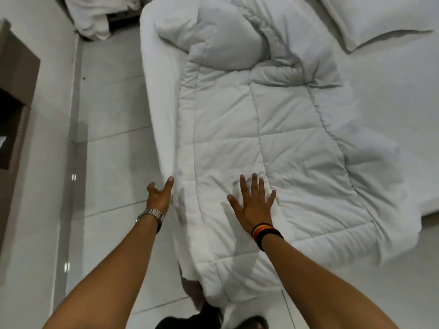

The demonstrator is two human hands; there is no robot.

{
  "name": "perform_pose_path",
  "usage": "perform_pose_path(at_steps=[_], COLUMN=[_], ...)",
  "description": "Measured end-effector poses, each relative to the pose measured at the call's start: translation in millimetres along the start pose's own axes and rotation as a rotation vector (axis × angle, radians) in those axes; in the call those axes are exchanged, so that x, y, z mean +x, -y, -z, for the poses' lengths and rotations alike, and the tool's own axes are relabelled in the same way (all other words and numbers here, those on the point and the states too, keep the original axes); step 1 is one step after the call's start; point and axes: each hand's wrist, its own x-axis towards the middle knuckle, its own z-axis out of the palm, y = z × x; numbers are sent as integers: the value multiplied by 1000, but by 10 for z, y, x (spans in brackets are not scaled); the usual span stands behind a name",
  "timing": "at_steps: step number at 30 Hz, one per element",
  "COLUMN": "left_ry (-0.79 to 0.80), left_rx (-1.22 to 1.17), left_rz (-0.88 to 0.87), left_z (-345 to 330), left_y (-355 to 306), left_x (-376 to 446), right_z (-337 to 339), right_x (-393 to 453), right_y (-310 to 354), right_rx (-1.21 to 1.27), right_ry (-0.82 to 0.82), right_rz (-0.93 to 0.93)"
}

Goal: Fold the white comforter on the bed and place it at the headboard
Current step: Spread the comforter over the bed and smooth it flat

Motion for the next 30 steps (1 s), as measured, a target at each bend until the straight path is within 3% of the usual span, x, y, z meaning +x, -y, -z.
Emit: perform_pose_path(at_steps=[4,11,17,21,26,30], left_ry=[37,134,279,375,289,265], left_rx=[15,4,182,228,-46,50], left_rz=[-109,-309,-272,-270,-364,-279], left_z=[-97,-473,-817,-1005,-475,213], left_y=[-602,-1691,-2579,-2757,-2992,-2832], left_x=[298,1578,2444,2556,2569,2484], right_z=[79,-166,-456,-438,-234,-202], right_x=[265,1417,1987,1979,2088,2105], right_y=[308,927,1197,1236,1517,1787], right_rx=[69,33,-55,-101,-10,10], right_ry=[-100,-217,-139,-85,-71,119], right_rz=[-52,-152,-380,-436,-388,-356])
